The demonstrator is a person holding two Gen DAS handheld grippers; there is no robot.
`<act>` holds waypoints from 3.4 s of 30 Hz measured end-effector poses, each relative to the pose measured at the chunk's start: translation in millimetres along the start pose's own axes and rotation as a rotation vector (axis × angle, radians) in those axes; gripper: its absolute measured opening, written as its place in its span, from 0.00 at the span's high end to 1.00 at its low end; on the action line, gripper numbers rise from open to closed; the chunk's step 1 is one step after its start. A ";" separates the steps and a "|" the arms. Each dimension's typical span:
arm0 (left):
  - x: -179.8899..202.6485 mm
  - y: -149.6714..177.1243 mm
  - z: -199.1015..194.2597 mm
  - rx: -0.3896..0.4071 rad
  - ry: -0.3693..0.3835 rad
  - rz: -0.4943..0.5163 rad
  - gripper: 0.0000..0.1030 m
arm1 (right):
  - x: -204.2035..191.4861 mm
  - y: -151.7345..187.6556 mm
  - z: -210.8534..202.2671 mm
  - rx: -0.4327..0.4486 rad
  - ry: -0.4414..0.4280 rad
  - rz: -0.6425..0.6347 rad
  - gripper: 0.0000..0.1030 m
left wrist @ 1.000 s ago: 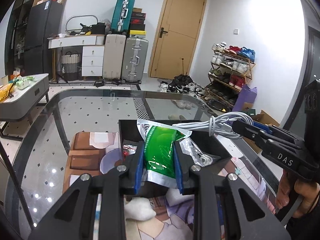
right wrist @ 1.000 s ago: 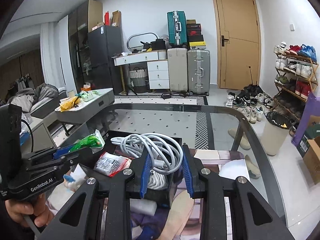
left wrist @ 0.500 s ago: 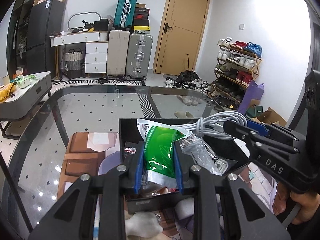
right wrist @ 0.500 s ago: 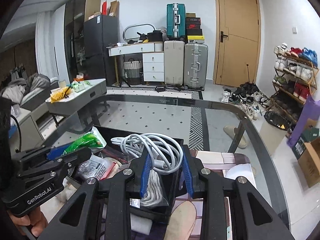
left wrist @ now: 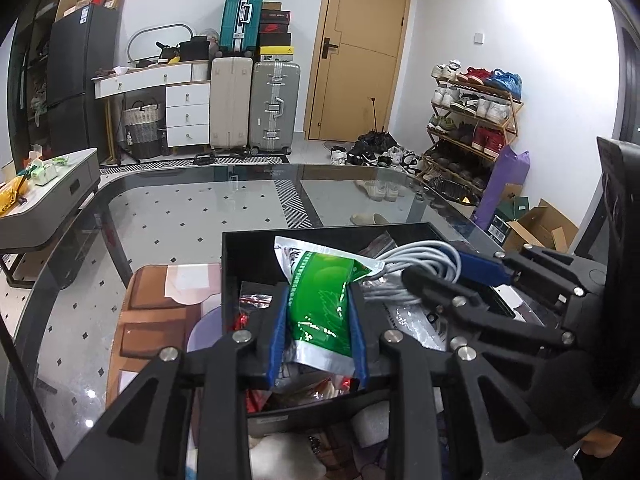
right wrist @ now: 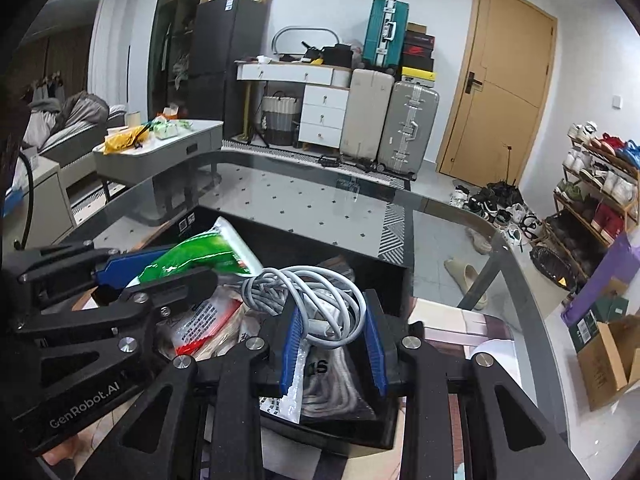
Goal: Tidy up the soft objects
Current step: 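Carry the green packet and white cable over the black box, then open both grippers to release the packet and cable into the box, then move the right gripper to the white foam block and grasp it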
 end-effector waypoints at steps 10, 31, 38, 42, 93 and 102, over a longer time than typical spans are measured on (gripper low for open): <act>4.1 0.5 4.6 -0.011 -0.002 0.018 0.70 | 8.3 -1.3 -7.3 0.011 0.031 -0.014 0.53; -20.0 9.5 -55.8 0.065 -0.041 0.007 0.00 | 18.9 29.1 -93.9 0.104 -0.057 0.065 0.01; -34.8 26.5 -66.9 0.041 -0.074 0.017 0.00 | 7.4 26.3 -97.5 0.080 -0.108 0.066 0.01; -43.0 40.8 -65.3 -0.002 -0.081 0.013 0.00 | 7.7 31.8 -96.4 0.065 -0.144 0.100 0.01; -79.0 71.3 -40.1 -0.170 -0.082 -0.139 0.00 | -42.1 59.8 9.0 -0.221 -0.187 0.176 0.01; -77.3 74.3 -36.5 -0.196 -0.069 -0.146 0.00 | -48.9 49.4 28.2 -0.233 -0.128 0.237 0.01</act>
Point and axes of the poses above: each gripper's, at about its wrist camera, not at the fingertips, and z roughly the way its jaws point, x to its right, y to its underside, the point moved 2 cm from there along z, roughly the way its jaws point, and after that the axes turned 15 degrees about -y, right-handed, at the moved point
